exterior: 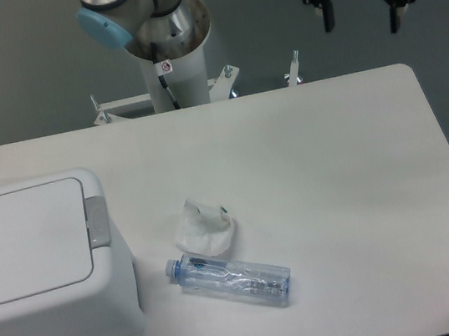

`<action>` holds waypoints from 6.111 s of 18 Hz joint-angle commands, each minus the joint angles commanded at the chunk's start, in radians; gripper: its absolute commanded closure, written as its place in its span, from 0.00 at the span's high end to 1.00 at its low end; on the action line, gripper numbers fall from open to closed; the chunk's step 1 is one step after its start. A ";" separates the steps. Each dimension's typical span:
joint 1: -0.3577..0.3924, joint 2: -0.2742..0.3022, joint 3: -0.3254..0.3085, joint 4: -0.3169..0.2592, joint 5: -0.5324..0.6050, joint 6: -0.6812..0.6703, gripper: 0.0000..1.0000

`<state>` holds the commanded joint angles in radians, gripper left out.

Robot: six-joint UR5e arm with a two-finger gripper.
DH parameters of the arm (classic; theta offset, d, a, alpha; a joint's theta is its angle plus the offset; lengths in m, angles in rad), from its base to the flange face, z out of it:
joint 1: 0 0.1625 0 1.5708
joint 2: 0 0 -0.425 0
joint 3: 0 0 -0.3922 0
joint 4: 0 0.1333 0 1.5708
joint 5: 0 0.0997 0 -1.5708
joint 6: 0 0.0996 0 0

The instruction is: Open the trash can

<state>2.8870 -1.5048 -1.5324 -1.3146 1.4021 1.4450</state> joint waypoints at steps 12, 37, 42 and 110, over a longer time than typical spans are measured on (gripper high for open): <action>-0.020 -0.008 -0.002 0.040 -0.002 -0.165 1.00; -0.463 -0.143 -0.002 0.330 -0.003 -1.063 1.00; -0.532 -0.173 -0.002 0.333 -0.003 -1.208 1.00; -0.563 -0.226 0.034 0.348 0.245 -1.097 1.00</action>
<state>2.3238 -1.7303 -1.4987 -0.9664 1.6474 0.3481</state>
